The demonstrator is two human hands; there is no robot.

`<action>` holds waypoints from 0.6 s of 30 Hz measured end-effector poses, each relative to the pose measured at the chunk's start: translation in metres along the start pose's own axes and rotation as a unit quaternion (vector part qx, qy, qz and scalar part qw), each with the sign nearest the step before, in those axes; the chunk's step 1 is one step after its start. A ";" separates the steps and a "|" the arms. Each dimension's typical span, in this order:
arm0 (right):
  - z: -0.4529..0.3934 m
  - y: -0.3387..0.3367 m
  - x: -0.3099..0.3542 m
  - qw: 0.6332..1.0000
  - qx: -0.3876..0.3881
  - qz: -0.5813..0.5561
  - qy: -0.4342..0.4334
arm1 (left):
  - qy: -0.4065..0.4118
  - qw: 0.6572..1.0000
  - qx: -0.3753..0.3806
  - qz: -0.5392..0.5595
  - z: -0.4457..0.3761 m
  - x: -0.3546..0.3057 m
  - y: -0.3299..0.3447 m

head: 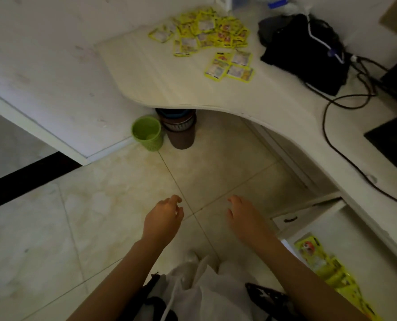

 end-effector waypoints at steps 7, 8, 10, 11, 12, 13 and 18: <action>-0.078 -0.020 0.062 0.999 -0.023 0.002 -0.033 | -0.026 0.999 -0.047 0.011 -0.077 0.033 -0.047; -0.091 -0.025 0.069 0.999 -0.025 0.002 -0.038 | -0.028 0.998 -0.055 0.013 -0.090 0.035 -0.052; -0.119 -0.036 0.080 0.998 -0.034 0.002 -0.045 | -0.028 0.997 -0.068 0.011 -0.118 0.037 -0.062; -0.133 -0.042 0.085 0.998 -0.038 0.003 -0.047 | -0.029 0.997 -0.071 0.011 -0.132 0.037 -0.067; -0.149 -0.047 0.089 0.998 -0.038 0.005 -0.047 | -0.031 0.997 -0.075 0.014 -0.147 0.037 -0.071; -0.165 -0.053 0.093 0.998 -0.039 0.004 -0.047 | -0.035 0.996 -0.079 0.017 -0.162 0.037 -0.076; -0.243 -0.086 0.106 0.997 -0.044 0.010 -0.064 | -0.048 0.994 -0.098 0.024 -0.239 0.032 -0.094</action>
Point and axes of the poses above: each hand's wrist, its own z-axis away from the middle knuckle, its own y-axis out of the palm, x = y × z, the point moved 9 cm from there along -z, towards the middle knuckle, and after that the axes turned 3 degrees about -x, right-handed, at the moved point
